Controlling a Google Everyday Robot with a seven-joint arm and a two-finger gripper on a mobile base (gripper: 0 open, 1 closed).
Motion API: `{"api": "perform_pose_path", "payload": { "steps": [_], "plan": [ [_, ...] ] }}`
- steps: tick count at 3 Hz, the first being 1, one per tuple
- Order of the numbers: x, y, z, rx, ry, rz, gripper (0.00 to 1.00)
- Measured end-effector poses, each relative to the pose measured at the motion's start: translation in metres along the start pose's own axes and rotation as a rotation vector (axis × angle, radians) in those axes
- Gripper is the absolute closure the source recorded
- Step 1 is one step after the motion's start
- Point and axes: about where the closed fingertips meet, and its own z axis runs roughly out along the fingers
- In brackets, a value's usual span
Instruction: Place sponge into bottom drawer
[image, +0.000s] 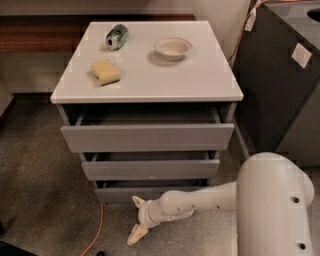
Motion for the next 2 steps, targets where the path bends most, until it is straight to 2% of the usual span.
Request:
{"api": "perform_pose_path", "payload": {
  "steps": [1,2],
  "plan": [
    [0.046,-0.002,0.029,-0.004,0.081,0.033,0.00],
    [0.085,-0.008,0.037,0.010,0.141,0.082,0.00]
  ]
}}
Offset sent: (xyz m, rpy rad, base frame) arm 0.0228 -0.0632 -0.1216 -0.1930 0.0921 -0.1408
